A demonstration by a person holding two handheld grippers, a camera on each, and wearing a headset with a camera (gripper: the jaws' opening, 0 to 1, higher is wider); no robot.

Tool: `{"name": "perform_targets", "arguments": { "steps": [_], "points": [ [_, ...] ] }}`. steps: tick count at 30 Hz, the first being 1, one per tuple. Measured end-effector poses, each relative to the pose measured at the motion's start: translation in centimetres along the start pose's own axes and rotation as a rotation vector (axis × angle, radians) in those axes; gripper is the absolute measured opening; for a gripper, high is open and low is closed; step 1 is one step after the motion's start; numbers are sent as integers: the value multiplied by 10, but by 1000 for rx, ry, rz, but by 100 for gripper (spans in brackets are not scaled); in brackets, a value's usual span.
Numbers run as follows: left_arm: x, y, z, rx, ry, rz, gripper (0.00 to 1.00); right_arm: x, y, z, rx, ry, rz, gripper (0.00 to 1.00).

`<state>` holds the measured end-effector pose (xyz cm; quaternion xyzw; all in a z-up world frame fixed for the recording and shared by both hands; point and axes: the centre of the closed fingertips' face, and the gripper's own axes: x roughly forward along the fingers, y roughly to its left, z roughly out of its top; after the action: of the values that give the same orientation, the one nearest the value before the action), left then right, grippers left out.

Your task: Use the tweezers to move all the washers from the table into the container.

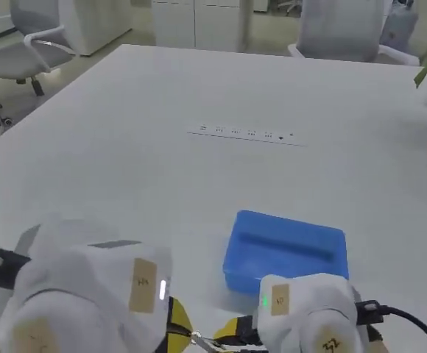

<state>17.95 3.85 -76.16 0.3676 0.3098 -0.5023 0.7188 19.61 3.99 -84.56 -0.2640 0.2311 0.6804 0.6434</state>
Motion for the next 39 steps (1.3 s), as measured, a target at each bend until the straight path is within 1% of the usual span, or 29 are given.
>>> {"name": "perform_targets", "arguments": {
  "steps": [3,7,12,14,16,18,22,24,26,28,31,32,33,34,36,39],
  "points": [
    [-3,4,-1,-8,7,-2,0,8,-2,7,2,-16,2,7],
    [-3,6,-4,-5,29,-10,0,16,-3,11,-14,-15,10,7],
    [1,11,-9,-15,47,-27,0,20,-4,10,-10,-10,20,7],
    [1,11,-8,-6,49,-33,0,21,-4,9,-5,-12,18,7],
    [4,11,-9,-4,54,-47,0,22,-4,7,2,-9,25,7],
    [6,12,-12,-6,70,-62,0,24,-4,5,12,-2,36,7],
    [7,17,-10,-10,64,-77,0,24,-6,7,45,-10,45,7],
    [7,18,-10,-2,68,-83,0,24,-6,7,42,-10,42,7],
    [6,19,-8,10,71,-86,0,23,-7,10,48,-18,48,7],
    [5,19,-7,10,71,-93,0,23,-8,13,47,-25,44,8],
    [8,19,-12,9,85,-105,0,27,-9,13,53,-23,48,8],
    [9,19,-12,6,73,-112,0,27,-8,12,53,-22,49,8],
    [10,19,-12,-1,71,-118,0,28,-8,12,55,-21,49,8],
    [9,18,-13,-2,72,-122,0,27,-8,12,58,-20,49,8],
    [8,20,-14,4,74,-121,0,25,-7,13,37,-12,46,7],
    [7,20,-15,6,75,-127,0,24,-8,13,38,-18,40,7]
  ]
}}
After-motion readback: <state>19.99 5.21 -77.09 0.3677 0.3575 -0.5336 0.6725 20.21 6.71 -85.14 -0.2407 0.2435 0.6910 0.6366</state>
